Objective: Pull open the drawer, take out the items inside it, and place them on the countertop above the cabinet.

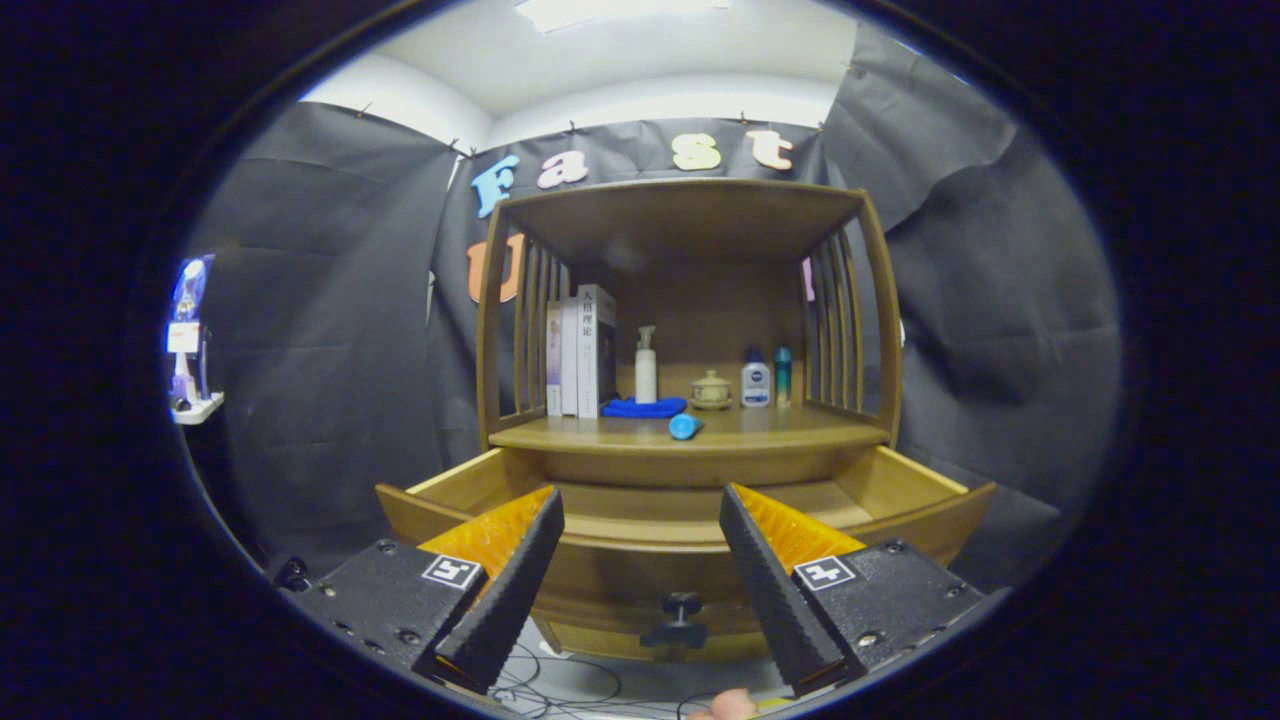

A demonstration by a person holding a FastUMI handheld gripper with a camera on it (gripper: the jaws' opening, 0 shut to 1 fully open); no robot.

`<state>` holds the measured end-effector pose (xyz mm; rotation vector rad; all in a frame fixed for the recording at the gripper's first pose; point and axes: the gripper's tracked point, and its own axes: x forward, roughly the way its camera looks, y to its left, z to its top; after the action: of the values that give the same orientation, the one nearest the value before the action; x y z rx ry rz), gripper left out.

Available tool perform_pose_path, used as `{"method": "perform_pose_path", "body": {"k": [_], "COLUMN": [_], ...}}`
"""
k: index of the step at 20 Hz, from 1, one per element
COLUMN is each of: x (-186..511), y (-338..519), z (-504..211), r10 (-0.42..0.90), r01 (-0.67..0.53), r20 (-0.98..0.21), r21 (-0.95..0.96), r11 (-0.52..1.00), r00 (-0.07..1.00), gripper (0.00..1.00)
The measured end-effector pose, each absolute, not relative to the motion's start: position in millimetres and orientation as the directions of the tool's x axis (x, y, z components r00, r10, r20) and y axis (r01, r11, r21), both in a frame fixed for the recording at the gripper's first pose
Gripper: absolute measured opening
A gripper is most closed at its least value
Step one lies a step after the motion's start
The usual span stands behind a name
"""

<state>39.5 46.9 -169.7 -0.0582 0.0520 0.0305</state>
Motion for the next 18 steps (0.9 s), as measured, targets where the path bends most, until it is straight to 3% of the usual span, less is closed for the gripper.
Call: {"method": "perform_pose_path", "body": {"k": [12,18], "x": [43,56], "y": [13,6], "z": [-261,-268], "r10": [-0.054,-0.068], "r01": [0.052,0.072], "r20": [-0.189,-0.208], "r21": [-0.018,0.013], "r11": [0.999,0.997], "r00": [0.981,0.976], "gripper": [0.99,0.99]}}
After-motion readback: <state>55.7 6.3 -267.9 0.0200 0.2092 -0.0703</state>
